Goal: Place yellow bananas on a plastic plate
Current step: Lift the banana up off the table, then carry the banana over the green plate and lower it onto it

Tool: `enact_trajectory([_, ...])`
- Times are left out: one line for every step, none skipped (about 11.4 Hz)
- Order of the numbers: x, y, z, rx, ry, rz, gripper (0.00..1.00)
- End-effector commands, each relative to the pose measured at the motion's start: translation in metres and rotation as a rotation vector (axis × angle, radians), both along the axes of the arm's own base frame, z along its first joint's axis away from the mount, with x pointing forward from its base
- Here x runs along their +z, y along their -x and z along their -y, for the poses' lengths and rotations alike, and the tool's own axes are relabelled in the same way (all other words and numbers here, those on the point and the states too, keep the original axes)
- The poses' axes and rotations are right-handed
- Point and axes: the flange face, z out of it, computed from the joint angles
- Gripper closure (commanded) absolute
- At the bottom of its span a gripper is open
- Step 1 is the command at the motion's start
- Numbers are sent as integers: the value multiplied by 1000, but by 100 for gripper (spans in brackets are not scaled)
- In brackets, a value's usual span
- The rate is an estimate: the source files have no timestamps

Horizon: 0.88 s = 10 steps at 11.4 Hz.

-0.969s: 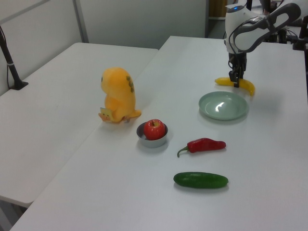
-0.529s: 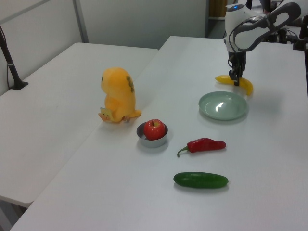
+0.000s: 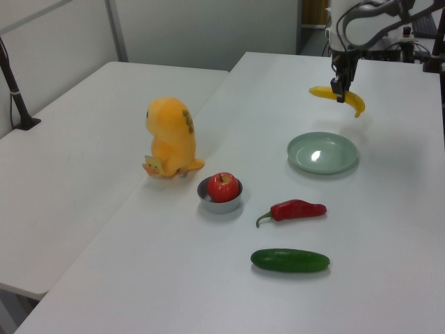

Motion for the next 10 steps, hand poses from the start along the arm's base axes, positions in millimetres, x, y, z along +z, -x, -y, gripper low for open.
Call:
enact_trajectory([38, 11, -45, 11, -89, -3, 84])
enact_trajectory([38, 10, -58, -6, -102, -7, 83])
enact_trajectory([37, 7, -72, -35, -103, -8, 83])
enact_trajectory([33, 5, -89, -37, -106, -15, 83])
enact_trajectory([27, 3, -104, -38, -108, -27, 83])
enact_trajectory([20, 2, -112, -53, -108, -35, 84])
enact_trajectory([11, -1, -123, -57, -110, -43, 84])
enact_trajectory([2, -2, -130, -72, -110, -56, 84])
enact_trajectory([-5, -4, -133, -78, -110, -65, 84])
enact_trajectory([-18, -6, -135, -79, -110, -81, 84])
